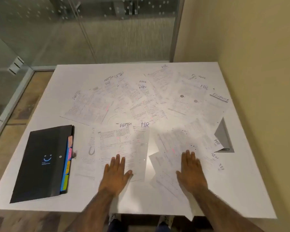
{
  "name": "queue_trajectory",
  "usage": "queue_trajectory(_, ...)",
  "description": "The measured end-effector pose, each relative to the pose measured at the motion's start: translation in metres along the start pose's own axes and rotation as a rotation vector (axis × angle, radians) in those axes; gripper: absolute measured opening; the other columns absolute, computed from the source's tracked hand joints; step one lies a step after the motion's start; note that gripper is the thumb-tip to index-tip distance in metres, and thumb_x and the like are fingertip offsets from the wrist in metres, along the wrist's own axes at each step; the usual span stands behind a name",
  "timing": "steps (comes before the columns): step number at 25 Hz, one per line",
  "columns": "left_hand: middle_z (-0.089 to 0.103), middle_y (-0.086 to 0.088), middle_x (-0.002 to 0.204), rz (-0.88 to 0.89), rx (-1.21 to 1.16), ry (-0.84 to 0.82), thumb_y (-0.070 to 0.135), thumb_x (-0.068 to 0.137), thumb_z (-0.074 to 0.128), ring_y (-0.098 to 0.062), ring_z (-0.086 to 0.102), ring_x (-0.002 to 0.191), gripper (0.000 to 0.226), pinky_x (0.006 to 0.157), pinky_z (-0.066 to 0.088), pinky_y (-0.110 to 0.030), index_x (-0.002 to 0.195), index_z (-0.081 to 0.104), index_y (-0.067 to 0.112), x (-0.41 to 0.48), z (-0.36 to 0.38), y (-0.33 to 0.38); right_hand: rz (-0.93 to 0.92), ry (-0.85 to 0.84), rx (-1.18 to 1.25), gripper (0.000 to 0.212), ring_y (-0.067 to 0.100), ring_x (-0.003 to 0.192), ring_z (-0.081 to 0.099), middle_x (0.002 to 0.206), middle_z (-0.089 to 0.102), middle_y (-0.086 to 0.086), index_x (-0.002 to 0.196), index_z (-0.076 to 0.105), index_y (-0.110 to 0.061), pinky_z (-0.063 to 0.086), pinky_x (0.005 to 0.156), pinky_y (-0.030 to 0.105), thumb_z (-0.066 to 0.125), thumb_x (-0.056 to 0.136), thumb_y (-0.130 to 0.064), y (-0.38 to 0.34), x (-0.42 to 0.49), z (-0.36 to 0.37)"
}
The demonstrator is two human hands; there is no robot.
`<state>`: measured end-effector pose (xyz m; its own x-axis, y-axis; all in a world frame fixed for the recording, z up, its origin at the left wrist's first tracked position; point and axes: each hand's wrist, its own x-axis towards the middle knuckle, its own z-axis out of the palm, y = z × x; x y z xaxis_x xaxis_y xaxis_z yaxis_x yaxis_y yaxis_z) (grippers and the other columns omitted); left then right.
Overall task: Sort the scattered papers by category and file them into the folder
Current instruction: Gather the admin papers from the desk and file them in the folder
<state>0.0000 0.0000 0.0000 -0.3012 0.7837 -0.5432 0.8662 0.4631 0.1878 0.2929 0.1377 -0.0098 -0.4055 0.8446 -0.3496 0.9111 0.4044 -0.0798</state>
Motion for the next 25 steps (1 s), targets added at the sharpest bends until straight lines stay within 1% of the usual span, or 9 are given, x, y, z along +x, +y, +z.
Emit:
queue_trajectory(2, -0.022, -0.003, 0.167, -0.018, 0.015, -0.053, 0.070, 0.089, -0.001, -0.025, -0.019, 0.155, 0.087, 0.124, -0.009, -0.046, 0.160, -0.013, 0.021, -0.001, 0.004, -0.005, 0.002, -0.058, -0.031, 0.082, 0.034, 0.157, -0.009, 0.169, -0.009, 0.018, 0.161, -0.002, -0.005, -0.002, 0.126, 0.048, 0.036, 0.102, -0.048, 0.002, -0.001, 0.004)
queue_trajectory(4, -0.022, -0.003, 0.167, -0.023, 0.039, -0.063, 0.070, 0.089, -0.003, -0.025, -0.019, 0.155, 0.087, 0.124, -0.010, -0.047, 0.160, -0.013, 0.022, -0.004, 0.005, -0.009, 0.024, -0.083, -0.037, 0.081, 0.034, 0.157, -0.006, 0.170, -0.005, 0.017, 0.162, 0.002, -0.005, 0.001, 0.127, 0.048, 0.036, 0.101, -0.048, 0.005, -0.001, 0.004)
queue_trajectory(9, -0.025, -0.003, 0.166, 0.024, 0.031, 0.038, 0.058, 0.103, 0.016, -0.026, -0.020, 0.155, 0.076, 0.126, -0.008, -0.049, 0.158, -0.020, 0.021, -0.003, -0.008, -0.029, 0.091, -0.110, -0.059, 0.082, 0.035, 0.157, -0.004, 0.170, -0.001, 0.016, 0.161, 0.008, -0.007, 0.009, 0.127, 0.053, 0.045, 0.098, -0.044, -0.011, 0.009, -0.004)
queue_trajectory(14, -0.033, -0.004, 0.163, 0.109, 0.053, 0.098, 0.049, 0.104, 0.033, -0.026, -0.027, 0.152, 0.083, 0.126, -0.002, -0.051, 0.156, -0.027, 0.024, 0.019, -0.034, -0.065, 0.079, -0.096, -0.065, 0.079, 0.037, 0.157, 0.008, 0.169, 0.013, 0.017, 0.159, 0.017, -0.008, 0.016, 0.123, 0.058, 0.051, 0.094, -0.038, -0.067, 0.024, -0.025)
queue_trajectory(17, -0.039, -0.005, 0.161, 0.178, 0.080, 0.087, 0.054, 0.101, 0.038, -0.027, -0.030, 0.151, 0.092, 0.126, -0.003, -0.052, 0.153, -0.031, 0.024, 0.033, -0.044, -0.089, 0.013, -0.013, -0.051, 0.081, 0.039, 0.153, 0.024, 0.164, 0.030, 0.019, 0.154, 0.035, -0.003, 0.025, 0.119, 0.060, 0.065, 0.089, -0.040, -0.120, 0.039, -0.039)
queue_trajectory(19, -0.041, -0.004, 0.160, 0.198, 0.071, 0.084, 0.063, 0.097, 0.038, -0.026, -0.032, 0.150, 0.097, 0.125, -0.008, -0.052, 0.154, -0.031, 0.024, 0.045, -0.052, -0.104, -0.019, 0.022, -0.032, 0.086, 0.039, 0.151, 0.029, 0.161, 0.036, 0.020, 0.152, 0.040, -0.001, 0.030, 0.118, 0.062, 0.072, 0.085, -0.044, -0.153, 0.053, -0.045)
queue_trajectory(20, -0.042, -0.004, 0.159, 0.200, 0.069, 0.081, 0.068, 0.094, 0.037, -0.026, -0.032, 0.150, 0.101, 0.125, -0.010, -0.052, 0.153, -0.031, 0.024, 0.051, -0.056, -0.111, -0.033, 0.019, -0.025, 0.090, 0.038, 0.153, 0.026, 0.163, 0.032, 0.018, 0.154, 0.035, -0.001, 0.028, 0.119, 0.061, 0.070, 0.086, -0.049, -0.167, 0.059, -0.049)
queue_trajectory(23, -0.042, -0.002, 0.159, 0.209, 0.057, 0.059, 0.080, 0.085, 0.037, -0.026, -0.034, 0.149, 0.112, 0.124, -0.014, -0.053, 0.150, -0.036, 0.026, 0.062, -0.059, -0.129, -0.050, -0.083, 0.009, 0.097, 0.027, 0.158, 0.002, 0.171, 0.004, 0.009, 0.162, 0.006, -0.009, 0.008, 0.127, 0.049, 0.053, 0.094, -0.060, -0.200, 0.081, -0.059)
queue_trajectory(25, -0.041, -0.003, 0.160, 0.224, 0.063, 0.014, 0.085, 0.081, 0.037, -0.027, -0.032, 0.150, 0.117, 0.123, -0.014, -0.054, 0.148, -0.036, 0.024, 0.068, -0.056, -0.142, -0.066, -0.126, 0.024, 0.102, 0.024, 0.158, 0.001, 0.172, 0.000, 0.006, 0.162, -0.001, -0.011, 0.005, 0.127, 0.046, 0.054, 0.093, -0.062, -0.220, 0.095, -0.066)
